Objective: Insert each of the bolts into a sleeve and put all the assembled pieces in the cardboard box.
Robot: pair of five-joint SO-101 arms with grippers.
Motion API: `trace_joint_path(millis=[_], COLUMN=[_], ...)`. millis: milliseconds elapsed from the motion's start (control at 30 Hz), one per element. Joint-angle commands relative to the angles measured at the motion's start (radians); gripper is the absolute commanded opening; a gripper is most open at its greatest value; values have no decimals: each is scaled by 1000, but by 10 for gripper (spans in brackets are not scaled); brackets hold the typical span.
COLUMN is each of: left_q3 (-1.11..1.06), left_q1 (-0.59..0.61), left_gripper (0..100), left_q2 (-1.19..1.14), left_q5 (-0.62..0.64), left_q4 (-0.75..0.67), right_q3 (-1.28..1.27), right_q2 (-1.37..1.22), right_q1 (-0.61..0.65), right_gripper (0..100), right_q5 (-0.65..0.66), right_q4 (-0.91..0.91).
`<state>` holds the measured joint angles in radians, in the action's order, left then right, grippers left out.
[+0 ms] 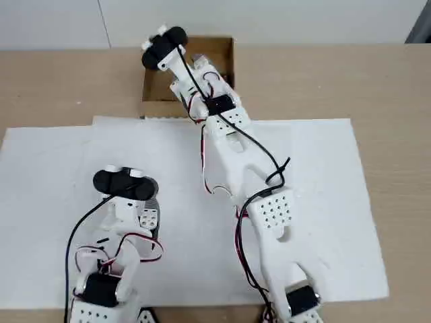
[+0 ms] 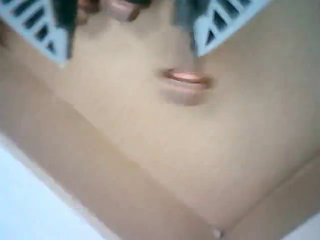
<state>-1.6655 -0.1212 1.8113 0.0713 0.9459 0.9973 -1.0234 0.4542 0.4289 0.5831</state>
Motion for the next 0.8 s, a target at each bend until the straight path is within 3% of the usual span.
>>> trace_joint_path(millis=[0,233,367,767], left_q3=[4,2,2,2], left_q1=[2,6,5,0], left_gripper=[6,6,6,6], left_q2=[6,6,8,8], left_q5=[0,3,0,3], left_q4=[5,2,0,-2], right_q3=[52,54,97,400], right_q2=[27,33,53,162], right_q1=[10,4,-5,-64], right_gripper=[162,146,0,2], right_q5=[11,11,11,3], right_q4=[-16,-16,10,429])
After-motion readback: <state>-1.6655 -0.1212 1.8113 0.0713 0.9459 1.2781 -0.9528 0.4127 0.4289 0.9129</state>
